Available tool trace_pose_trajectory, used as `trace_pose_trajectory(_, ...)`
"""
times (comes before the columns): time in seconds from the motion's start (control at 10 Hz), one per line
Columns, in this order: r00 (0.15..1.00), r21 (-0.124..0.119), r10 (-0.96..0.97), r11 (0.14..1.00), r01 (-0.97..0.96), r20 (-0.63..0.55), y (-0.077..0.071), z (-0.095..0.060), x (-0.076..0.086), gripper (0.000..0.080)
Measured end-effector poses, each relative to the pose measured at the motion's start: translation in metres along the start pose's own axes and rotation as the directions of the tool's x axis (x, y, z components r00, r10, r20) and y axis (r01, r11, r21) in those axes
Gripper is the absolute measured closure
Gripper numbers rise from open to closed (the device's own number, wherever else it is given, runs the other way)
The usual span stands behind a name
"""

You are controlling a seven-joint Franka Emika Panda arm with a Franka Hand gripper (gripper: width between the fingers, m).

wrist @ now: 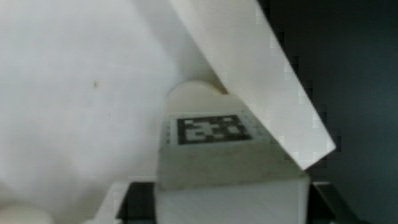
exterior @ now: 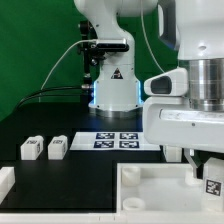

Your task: Assemble one leg

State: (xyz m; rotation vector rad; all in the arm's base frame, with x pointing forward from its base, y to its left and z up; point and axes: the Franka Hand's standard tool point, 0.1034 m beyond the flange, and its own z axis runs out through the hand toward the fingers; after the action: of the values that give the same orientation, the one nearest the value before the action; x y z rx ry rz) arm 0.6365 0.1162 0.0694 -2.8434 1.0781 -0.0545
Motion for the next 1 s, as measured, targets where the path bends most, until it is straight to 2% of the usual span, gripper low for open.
trace_pose_trajectory(0.1, 0.984, 0.000, 0.177, 0.984, -0.177, 0.017, 0.0028, -0.0001, 0.0013, 0.0498)
trace_pose_trajectory(0.2, 0.917, -0.005, 0.398, 0.917, -0.398, 0.042, 0.0043, 0.0000, 0.0009, 0.0502)
trace_pose_trajectory(0.4, 0.689, -0.015, 0.718, 0.693, -0.720, 0.095, 0.0037, 0.0012, -0.0008, 0.0504)
trace_pose_trajectory(0.6, 0.515, -0.037, 0.848, 0.523, -0.852, 0.123, 0.0041, 0.0010, -0.0012, 0.0503)
trace_pose_trajectory(0.7, 0.460, -0.047, 0.880, 0.468, -0.883, 0.119, 0.0039, 0.0008, -0.0015, 0.0503)
trace_pose_trajectory(1.0, 0.450, -0.049, 0.885, 0.458, -0.888, 0.117, 0.0048, 0.0019, -0.0018, 0.0490)
